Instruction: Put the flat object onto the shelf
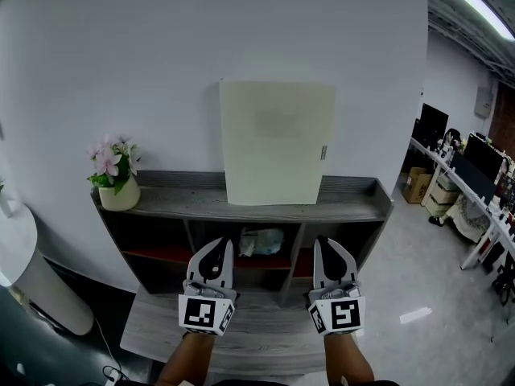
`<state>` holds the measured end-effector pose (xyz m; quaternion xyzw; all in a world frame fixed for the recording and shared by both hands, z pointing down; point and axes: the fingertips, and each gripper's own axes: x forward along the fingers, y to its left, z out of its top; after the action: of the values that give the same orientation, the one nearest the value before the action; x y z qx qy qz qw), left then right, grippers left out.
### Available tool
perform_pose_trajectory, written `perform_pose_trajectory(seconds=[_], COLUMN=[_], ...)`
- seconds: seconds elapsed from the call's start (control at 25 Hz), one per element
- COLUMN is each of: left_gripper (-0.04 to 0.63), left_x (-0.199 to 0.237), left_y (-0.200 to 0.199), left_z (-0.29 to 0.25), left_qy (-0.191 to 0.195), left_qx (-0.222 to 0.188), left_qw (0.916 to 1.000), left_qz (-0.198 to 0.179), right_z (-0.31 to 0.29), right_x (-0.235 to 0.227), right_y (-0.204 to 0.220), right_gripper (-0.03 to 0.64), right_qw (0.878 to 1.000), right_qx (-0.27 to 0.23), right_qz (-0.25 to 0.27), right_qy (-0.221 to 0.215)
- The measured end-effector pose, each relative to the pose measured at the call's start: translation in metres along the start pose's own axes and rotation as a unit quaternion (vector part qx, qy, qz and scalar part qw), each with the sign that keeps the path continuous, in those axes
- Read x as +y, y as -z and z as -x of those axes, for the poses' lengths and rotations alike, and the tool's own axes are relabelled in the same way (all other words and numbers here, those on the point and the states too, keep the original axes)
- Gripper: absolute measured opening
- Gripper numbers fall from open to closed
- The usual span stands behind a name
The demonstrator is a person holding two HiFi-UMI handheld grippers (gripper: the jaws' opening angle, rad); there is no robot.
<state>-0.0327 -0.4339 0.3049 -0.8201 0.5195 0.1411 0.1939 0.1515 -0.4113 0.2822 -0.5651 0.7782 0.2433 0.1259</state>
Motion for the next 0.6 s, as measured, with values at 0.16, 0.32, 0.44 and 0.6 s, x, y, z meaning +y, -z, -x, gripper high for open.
perform_pose_trajectory(seconds=[0.16,0.32,0.44,0.6], left_gripper=[0.006,0.008,0.008,0.008], left_x=[-0.004,-0.006,-0.005,-0.008], left_y=[0.027,0.044,0.048,0.047], left_z=[0.004,0.004,0.002,0.001], left_qy=[-0.008,-0.01,-0.01,-0.008], left_qx=[0.033,0.047,0.05,0.05], left_qw=[0.9994,0.9987,0.9986,0.9986], left_qz=[0.009,0.015,0.015,0.013], right_z=[0.007,0.011,0.011,0.011], right_x=[0.0,-0.004,-0.006,-0.006], right_y=[0.016,0.031,0.036,0.042], right_gripper=[0.026,0.026,0.025,0.025], right_qw=[1.0,0.999,0.999,0.999], right_qx=[0.02,0.034,0.037,0.043], right_qz=[0.005,-0.004,-0.001,-0.002], right_qy=[0.004,0.012,0.015,0.015])
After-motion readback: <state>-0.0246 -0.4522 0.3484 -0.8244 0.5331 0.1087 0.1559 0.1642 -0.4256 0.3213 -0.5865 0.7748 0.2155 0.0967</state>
